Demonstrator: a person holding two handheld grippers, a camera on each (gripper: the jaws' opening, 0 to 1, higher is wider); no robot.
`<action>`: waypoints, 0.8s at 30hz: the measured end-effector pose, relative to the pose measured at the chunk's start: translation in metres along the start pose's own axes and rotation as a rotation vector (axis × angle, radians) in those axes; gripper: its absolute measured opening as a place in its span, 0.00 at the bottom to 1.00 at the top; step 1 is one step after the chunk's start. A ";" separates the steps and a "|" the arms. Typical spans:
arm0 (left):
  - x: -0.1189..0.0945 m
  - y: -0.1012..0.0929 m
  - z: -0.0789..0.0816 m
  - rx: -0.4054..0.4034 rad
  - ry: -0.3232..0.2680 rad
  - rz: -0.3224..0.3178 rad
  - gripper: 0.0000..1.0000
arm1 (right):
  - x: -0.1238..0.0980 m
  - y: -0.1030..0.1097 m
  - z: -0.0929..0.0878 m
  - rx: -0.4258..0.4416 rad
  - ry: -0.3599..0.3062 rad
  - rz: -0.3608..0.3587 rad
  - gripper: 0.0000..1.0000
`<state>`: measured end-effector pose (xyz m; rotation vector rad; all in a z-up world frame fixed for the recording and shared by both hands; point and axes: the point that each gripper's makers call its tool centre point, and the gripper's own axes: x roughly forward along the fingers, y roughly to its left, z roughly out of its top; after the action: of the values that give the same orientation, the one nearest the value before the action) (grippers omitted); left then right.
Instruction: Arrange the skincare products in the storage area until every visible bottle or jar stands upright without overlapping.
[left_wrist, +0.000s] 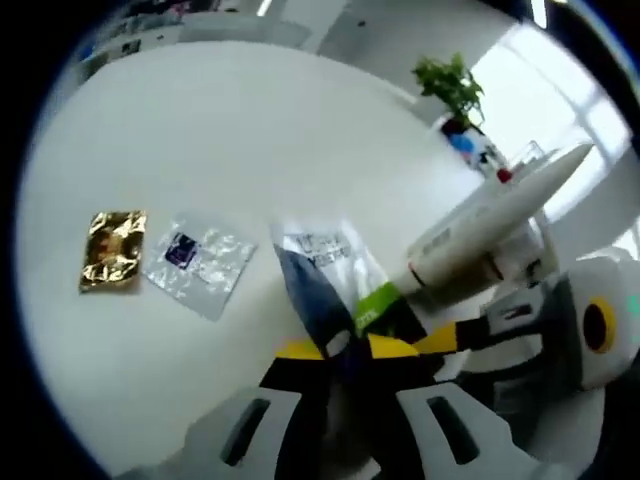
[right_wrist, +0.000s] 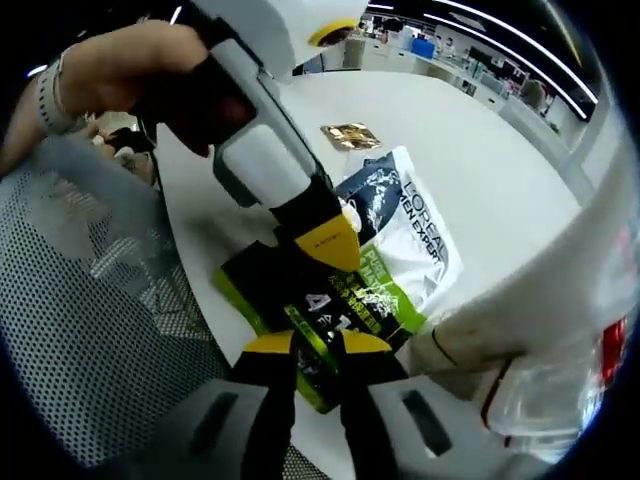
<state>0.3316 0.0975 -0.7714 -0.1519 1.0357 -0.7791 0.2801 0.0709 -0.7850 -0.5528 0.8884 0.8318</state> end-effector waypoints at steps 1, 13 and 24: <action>-0.002 0.002 0.003 0.008 -0.016 0.015 0.11 | 0.000 0.000 0.000 0.003 0.001 0.000 0.17; -0.027 0.027 0.050 0.164 -0.259 0.237 0.27 | 0.000 0.001 0.000 -0.005 0.002 0.001 0.17; -0.003 0.023 0.021 0.204 -0.077 0.172 0.24 | 0.000 0.001 0.000 -0.011 0.003 -0.003 0.17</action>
<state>0.3594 0.1111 -0.7690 0.0811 0.8780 -0.7118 0.2796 0.0716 -0.7849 -0.5652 0.8857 0.8336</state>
